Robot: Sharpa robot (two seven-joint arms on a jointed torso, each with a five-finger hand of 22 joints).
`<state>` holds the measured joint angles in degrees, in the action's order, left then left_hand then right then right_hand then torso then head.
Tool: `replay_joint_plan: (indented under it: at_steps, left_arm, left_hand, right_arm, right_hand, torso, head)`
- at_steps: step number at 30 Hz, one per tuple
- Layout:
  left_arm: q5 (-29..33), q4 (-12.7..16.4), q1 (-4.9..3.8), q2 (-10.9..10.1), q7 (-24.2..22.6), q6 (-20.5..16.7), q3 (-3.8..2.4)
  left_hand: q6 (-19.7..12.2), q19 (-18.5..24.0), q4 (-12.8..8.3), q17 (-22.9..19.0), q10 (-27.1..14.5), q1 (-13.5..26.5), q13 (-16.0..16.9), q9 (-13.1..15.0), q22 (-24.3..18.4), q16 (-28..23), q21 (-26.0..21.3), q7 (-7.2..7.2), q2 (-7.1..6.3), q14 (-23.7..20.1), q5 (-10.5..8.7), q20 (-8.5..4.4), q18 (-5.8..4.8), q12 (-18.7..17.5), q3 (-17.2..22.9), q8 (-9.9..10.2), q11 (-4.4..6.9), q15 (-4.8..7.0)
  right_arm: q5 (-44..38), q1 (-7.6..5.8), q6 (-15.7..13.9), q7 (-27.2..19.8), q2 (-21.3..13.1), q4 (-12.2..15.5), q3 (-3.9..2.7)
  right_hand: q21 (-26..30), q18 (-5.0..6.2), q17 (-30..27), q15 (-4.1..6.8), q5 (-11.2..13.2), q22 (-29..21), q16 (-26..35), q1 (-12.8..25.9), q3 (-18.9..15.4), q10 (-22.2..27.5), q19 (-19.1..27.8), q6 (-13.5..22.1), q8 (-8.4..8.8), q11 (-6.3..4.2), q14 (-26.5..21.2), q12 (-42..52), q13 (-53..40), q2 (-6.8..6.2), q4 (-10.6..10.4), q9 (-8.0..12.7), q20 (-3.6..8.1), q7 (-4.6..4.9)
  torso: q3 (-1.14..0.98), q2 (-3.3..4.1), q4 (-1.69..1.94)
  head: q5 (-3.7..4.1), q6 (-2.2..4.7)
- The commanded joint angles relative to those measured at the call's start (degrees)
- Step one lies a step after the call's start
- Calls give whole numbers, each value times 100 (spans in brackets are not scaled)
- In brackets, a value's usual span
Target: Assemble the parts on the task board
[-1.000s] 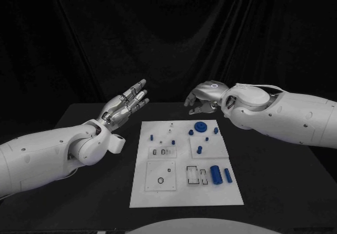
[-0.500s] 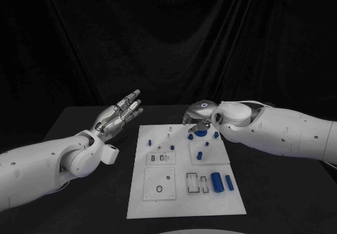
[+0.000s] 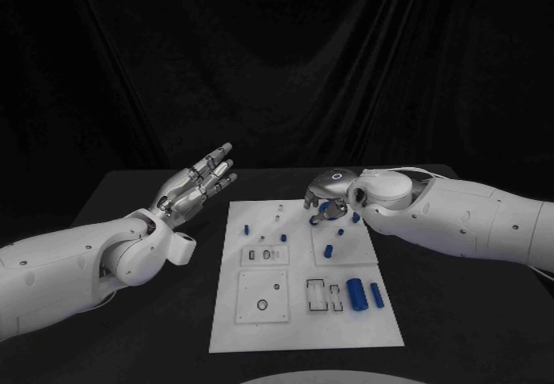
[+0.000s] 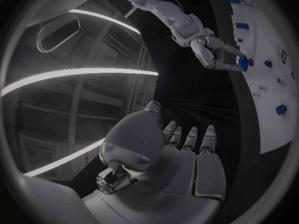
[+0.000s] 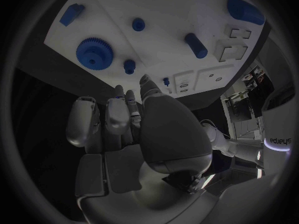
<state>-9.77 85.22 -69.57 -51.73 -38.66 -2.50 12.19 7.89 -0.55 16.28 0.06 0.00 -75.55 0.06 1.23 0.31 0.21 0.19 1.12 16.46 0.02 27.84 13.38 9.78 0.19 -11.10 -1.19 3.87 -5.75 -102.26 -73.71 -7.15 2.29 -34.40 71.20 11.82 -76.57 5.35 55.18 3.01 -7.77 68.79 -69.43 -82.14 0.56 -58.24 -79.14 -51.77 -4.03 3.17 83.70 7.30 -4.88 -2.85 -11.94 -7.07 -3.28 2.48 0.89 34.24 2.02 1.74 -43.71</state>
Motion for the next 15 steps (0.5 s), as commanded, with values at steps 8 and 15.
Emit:
replay_joint_plan:
  at_steps: [8, 15]
  left_arm:
    - [-2, -17, -10, 27, -403, 94, -6]
    - [-2, -51, -10, 38, -398, 115, -6]
  left_hand:
    - [41, -7, -8, -6, 0, -70, -6, 9, 8, -21, 36, 10, -15, -2, 30, 40, 58, -19, 40, -24, -57, -50]
    - [44, -11, -8, -6, 0, -77, -6, 10, 10, -21, 38, 6, -16, -2, 33, 53, 58, -19, 45, -24, -65, -60]
  right_arm:
    - [-75, 28, 209, 97, -34, -31, -5]
    - [-75, 104, 149, 73, -7, -107, -5]
  right_hand:
    - [-52, -53, -7, -47, -364, 55, -70, -5, 156, 65, 39, 43, 30, 31, -55, -99, -8, -15, 93, 44, -48, -19]
    - [-55, -50, -10, -53, -545, 75, -84, -48, 239, 48, 60, 51, 26, 36, -72, -110, -17, -20, 149, 61, -54, -26]
  torso:
    - [8, -18, -12]
    - [7, -22, -12]
  head:
    - [-13, -39]
    - [-41, -73]
